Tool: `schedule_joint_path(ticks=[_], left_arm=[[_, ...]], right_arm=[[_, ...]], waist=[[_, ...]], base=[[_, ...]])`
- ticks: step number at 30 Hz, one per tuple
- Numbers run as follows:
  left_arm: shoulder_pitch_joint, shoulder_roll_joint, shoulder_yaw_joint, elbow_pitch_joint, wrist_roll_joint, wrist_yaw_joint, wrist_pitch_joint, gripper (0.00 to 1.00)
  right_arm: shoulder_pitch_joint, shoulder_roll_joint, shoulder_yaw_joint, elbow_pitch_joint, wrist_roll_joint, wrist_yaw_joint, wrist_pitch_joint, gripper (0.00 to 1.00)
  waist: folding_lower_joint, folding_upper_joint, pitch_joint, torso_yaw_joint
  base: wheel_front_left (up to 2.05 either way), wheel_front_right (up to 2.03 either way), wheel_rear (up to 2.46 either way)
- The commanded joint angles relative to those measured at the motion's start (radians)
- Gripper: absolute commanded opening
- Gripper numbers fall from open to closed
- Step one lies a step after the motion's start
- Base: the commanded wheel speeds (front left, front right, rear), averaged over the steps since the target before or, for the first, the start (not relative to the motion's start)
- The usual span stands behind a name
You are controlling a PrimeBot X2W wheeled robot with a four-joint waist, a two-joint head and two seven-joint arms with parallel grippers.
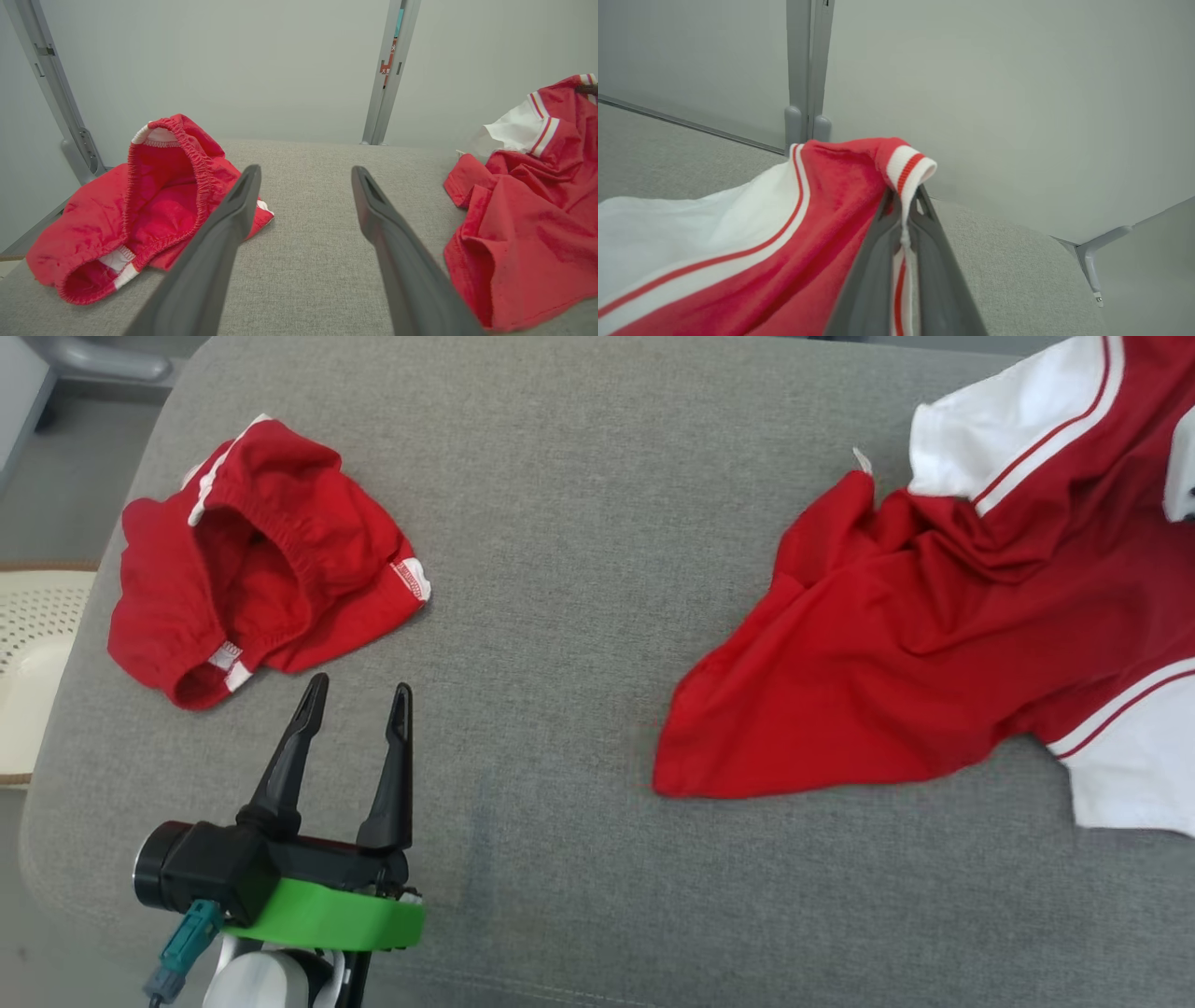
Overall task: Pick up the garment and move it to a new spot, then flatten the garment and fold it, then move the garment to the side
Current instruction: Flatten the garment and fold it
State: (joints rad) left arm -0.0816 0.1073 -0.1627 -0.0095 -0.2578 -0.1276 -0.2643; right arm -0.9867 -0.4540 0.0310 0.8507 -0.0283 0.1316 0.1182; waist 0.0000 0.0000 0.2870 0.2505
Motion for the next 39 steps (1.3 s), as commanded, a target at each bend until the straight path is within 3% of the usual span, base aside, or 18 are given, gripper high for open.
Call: schedule_joint_path(ticks=[1,2,3,11,18,29,39], left_arm=[[-0.021,0.001,-0.003,-0.005,-0.007,-0.003,0.0,1.0],[-0.023,0.0,-0.005,-0.006,-0.007,-0.003,0.0,1.0],[-0.023,-0.001,-0.007,-0.007,-0.007,-0.003,0.0,1.0],[-0.012,-0.004,0.019,0.007,0.005,-0.003,0.0,1.0],[0.015,0.007,0.03,0.041,0.011,-0.003,0.0,1.0],[0.085,0.003,0.097,0.081,0.008,0.016,0.0,1.0],[0.156,-0.017,0.153,0.089,0.018,0.041,0.0,1.0]], right_arm=[[-0.019,0.006,-0.033,0.016,-0.026,-0.002,-0.017,0.0],[-0.024,0.012,-0.055,0.027,-0.037,-0.002,-0.022,0.46],[-0.03,0.021,-0.079,0.038,-0.054,-0.002,-0.031,1.0],[0.007,0.059,-0.111,0.086,-0.118,-0.002,-0.105,1.0],[0.108,0.107,-0.075,0.061,-0.05,-0.002,-0.215,1.0],[0.382,0.164,0.075,-0.171,0.119,-0.002,-0.323,1.0],[0.634,0.137,0.154,-0.43,0.233,-0.002,-0.327,1.0]], waist=[[0.0,0.0,0.034,0.038],[0.0,0.0,0.037,0.041],[0.0,0.0,0.039,0.044],[0.0,0.0,0.0,0.02],[0.0,0.0,-0.086,-0.06],[0.0,0.0,-0.225,-0.218],[0.0,0.0,-0.289,-0.319]], base=[[0.0,0.0,0.0],[0.0,0.0,0.0],[0.0,0.0,0.0],[0.0,0.0,0.0],[0.0,0.0,0.0],[0.0,0.0,0.0],[0.0,0.0,0.0]])
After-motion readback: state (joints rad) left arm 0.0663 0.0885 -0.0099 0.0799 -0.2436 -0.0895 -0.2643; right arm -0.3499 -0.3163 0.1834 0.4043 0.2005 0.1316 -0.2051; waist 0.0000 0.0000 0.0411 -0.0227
